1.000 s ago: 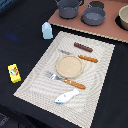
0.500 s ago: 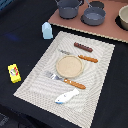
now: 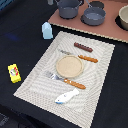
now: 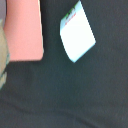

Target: Interact with the objects in diverse but meaningful ways.

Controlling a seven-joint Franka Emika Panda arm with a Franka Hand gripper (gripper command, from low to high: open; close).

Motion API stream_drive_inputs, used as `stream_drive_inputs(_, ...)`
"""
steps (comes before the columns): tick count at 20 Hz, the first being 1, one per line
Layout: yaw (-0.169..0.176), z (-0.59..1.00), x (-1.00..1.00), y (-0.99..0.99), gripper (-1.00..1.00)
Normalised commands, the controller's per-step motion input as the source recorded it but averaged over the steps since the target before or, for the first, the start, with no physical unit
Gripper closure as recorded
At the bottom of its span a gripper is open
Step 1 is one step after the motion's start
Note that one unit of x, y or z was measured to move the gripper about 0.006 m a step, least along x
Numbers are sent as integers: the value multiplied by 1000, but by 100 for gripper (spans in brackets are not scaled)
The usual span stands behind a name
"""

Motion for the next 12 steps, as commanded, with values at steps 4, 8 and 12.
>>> stream_drive_inputs(4,-63,-286,811,-40,-100)
stream_drive_inputs(8,-16,-351,596,-59,-100)
stream_drive_inputs(12,6,-412,479,-118,-100)
